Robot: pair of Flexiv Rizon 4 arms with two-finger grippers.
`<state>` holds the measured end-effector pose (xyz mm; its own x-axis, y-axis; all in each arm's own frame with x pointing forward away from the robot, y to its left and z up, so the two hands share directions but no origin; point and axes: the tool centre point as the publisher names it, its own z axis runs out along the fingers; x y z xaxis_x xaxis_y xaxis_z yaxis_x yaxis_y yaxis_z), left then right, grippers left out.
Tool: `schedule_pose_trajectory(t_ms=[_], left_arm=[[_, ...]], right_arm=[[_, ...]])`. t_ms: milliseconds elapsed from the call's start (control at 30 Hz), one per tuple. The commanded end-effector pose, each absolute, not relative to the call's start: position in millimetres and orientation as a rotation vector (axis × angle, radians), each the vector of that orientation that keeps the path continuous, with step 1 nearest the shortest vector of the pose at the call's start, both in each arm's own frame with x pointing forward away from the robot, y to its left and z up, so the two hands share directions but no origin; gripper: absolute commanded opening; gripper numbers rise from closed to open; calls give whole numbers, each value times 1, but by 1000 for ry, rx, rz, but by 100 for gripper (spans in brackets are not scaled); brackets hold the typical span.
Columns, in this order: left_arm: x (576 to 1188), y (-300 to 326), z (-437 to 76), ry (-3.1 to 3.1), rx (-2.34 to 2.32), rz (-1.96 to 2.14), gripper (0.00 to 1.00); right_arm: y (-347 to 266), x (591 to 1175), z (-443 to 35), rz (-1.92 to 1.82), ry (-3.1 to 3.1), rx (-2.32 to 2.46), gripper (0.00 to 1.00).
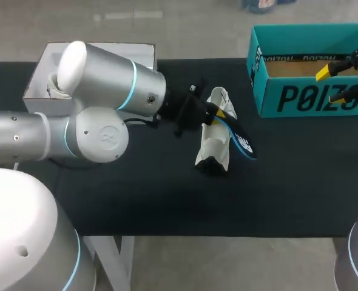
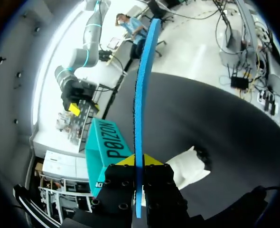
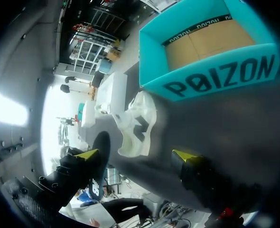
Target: Take the shoe out of the shoebox, open the shoe tongue, remove and reinsert the insole, then place the shoe into the shoebox
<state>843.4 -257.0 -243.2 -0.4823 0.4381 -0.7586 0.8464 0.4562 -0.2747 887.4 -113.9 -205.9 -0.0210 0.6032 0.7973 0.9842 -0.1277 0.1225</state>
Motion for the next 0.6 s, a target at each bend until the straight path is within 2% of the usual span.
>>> schedule_pose_trajectory(t_ms=[33, 167, 600], left_arm=[[852, -249, -243, 2262, 1277, -1095, 0], [845, -243, -245, 2222, 1431, -1245, 0], [835, -244, -253, 2243, 1482, -1257, 0]], right_arm=[[-114, 887, -206, -1011, -1655, -1771, 100], [-114, 887, -206, -1011, -1655, -1771, 100], [-114, 887, -206, -1011, -1655, -1771, 100]])
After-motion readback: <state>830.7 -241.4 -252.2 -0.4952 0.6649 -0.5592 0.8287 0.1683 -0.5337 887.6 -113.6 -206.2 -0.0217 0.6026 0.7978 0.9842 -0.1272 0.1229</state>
